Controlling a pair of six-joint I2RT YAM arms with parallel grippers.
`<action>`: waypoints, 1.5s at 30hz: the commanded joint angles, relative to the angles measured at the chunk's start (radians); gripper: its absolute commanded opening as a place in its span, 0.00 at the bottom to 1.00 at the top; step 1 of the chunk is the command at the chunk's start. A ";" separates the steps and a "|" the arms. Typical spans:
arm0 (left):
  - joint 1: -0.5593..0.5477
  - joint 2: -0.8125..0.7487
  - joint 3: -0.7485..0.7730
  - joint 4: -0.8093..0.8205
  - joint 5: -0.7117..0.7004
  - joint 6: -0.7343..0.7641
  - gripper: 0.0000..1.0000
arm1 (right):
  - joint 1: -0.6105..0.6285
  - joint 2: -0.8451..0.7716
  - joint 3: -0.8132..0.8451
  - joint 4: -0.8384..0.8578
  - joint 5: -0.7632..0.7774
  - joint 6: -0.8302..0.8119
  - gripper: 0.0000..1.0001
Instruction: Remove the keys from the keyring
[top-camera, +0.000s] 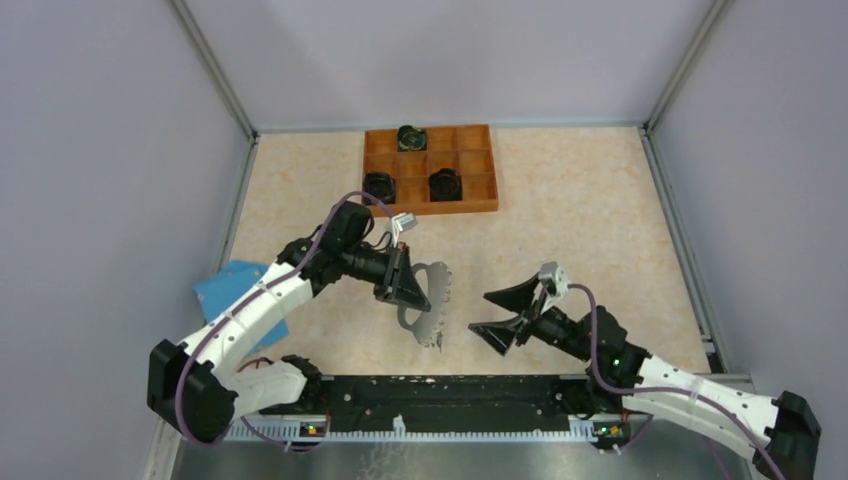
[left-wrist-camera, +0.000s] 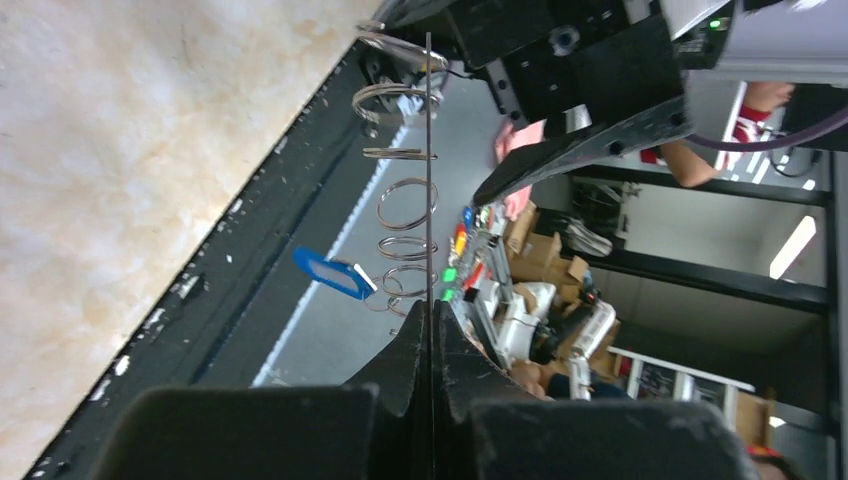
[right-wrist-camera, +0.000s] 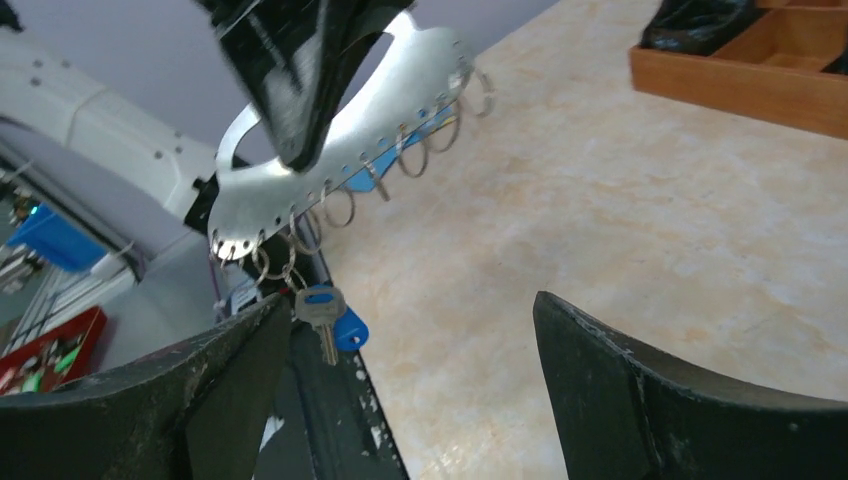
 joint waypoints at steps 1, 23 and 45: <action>0.024 -0.004 -0.032 0.113 0.192 -0.117 0.00 | 0.141 -0.004 -0.049 0.191 0.023 -0.187 0.89; 0.047 -0.020 -0.070 0.323 0.286 -0.292 0.00 | 0.449 0.406 -0.034 0.702 0.273 -0.565 0.87; 0.046 -0.083 -0.097 0.372 0.263 -0.358 0.00 | 0.451 0.497 0.044 0.692 0.188 -0.449 0.59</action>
